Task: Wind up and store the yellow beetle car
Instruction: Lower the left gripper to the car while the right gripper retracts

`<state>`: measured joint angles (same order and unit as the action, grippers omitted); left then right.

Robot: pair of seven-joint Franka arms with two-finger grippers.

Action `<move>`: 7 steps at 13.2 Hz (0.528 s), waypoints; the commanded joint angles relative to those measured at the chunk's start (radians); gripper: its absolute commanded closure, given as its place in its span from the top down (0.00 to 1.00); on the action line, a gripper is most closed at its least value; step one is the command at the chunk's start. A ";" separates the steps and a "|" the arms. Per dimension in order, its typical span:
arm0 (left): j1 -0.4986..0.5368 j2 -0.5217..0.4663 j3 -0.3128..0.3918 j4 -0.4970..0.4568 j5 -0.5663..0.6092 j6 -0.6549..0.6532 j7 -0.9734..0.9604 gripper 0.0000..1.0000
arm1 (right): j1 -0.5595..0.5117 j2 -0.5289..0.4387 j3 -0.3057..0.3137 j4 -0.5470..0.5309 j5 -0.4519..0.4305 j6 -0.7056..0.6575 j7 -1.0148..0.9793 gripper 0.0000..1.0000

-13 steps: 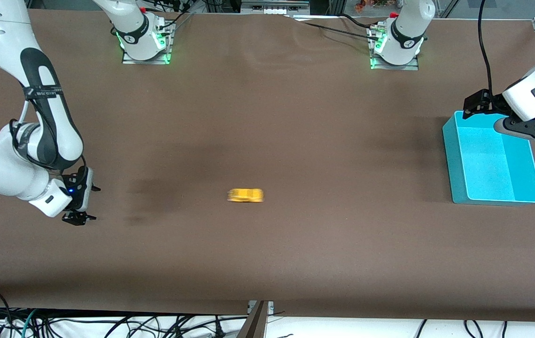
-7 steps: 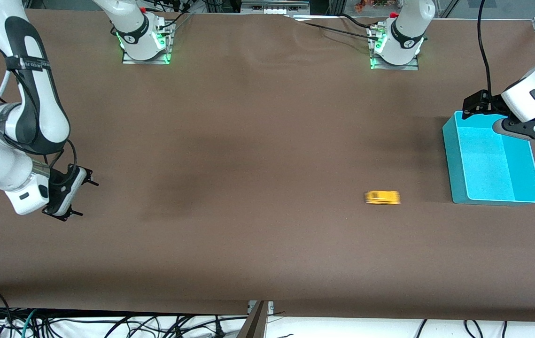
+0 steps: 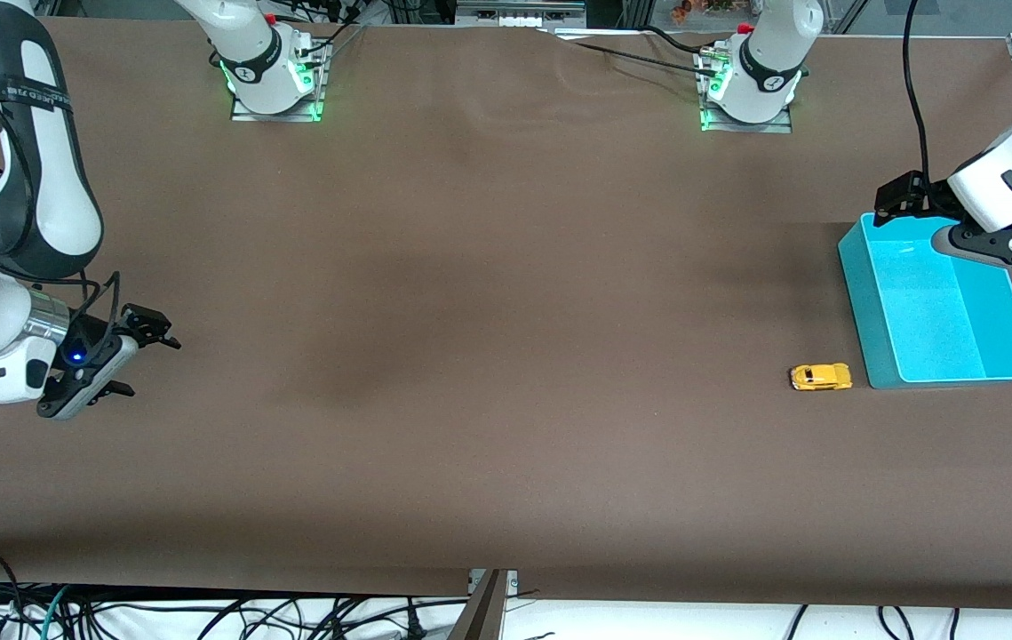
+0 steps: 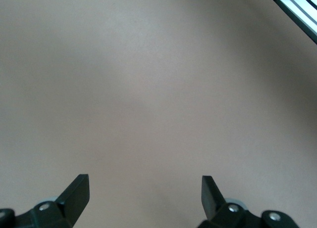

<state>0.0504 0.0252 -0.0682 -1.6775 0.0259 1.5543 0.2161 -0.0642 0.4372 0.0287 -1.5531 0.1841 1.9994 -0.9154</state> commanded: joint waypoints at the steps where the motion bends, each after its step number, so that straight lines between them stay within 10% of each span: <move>1: 0.002 0.013 0.001 -0.017 0.014 0.032 0.012 1.00 | -0.002 -0.020 0.000 0.064 -0.005 -0.099 0.075 1.00; 7: 0.017 0.044 0.001 -0.160 0.012 0.268 0.057 1.00 | -0.002 -0.080 0.000 0.164 -0.008 -0.264 0.412 1.00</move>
<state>0.0573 0.0719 -0.0659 -1.7886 0.0259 1.7544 0.2451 -0.0638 0.3697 0.0288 -1.4651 0.1812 1.8129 -0.5745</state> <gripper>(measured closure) 0.000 0.000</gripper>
